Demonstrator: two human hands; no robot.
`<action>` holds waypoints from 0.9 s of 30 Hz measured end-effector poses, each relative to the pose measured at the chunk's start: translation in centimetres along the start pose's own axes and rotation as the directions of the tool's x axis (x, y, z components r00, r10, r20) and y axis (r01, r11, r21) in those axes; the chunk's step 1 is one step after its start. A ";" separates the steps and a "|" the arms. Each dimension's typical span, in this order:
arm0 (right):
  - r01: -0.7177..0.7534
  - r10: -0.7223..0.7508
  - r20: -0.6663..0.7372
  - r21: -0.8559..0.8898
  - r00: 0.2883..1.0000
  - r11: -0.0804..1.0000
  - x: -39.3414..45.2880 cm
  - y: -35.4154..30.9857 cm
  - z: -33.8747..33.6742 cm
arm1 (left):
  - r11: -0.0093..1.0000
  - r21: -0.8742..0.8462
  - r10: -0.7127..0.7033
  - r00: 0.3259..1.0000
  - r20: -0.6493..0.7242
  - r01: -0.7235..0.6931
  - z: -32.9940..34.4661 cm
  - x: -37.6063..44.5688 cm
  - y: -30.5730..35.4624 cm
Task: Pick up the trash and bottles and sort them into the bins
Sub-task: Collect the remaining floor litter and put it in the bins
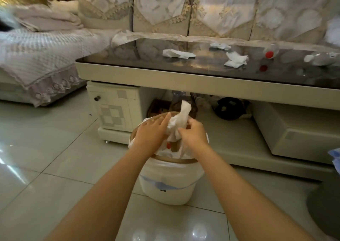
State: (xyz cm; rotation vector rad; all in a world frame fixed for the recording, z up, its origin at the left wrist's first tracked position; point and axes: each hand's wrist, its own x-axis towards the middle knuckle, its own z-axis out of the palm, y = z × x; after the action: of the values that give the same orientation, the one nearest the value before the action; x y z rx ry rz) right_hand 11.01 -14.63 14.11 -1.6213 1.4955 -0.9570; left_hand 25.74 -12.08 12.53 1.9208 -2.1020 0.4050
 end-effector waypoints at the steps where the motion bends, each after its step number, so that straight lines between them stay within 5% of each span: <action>1: -0.064 0.069 0.052 -0.103 0.996 0.993 0.3 0.4 -0.1 | 1.000 0.006 -0.022 0.996 0.086 0.022 0.3 0.3 0.0; 3: -0.073 0.105 0.106 -0.268 0.989 0.961 0.5 1.0 -0.9 | 1.000 0.010 -0.020 0.990 0.139 0.019 0.0 0.7 0.5; 10: 0.354 -0.357 0.068 -0.391 0.932 0.850 -4.9 2.2 -7.4 | 0.992 -0.071 0.101 0.994 -0.029 -0.103 -2.0 -0.5 5.3; 15: 0.445 -0.511 0.057 -0.581 0.858 0.682 -10.5 7.6 -13.0 | 0.935 -0.165 0.294 0.947 -0.128 -0.313 -1.8 -3.5 12.6; 19: 0.413 -0.484 0.114 -0.707 0.868 0.574 -15.0 13.5 -17.0 | 0.843 -0.220 0.469 0.871 -0.149 -0.491 0.1 -6.2 19.0; 27: 0.200 -0.298 0.038 -0.821 0.954 0.534 -23.7 24.6 -23.7 | 0.733 -0.313 0.663 0.738 0.129 -0.604 5.8 -10.4 30.2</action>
State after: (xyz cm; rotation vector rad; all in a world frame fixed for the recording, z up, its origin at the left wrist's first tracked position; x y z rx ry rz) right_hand -22.52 6.87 2.20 -2.5426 1.9855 -0.4624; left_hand -3.45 -2.09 2.46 1.0891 -2.7898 0.0167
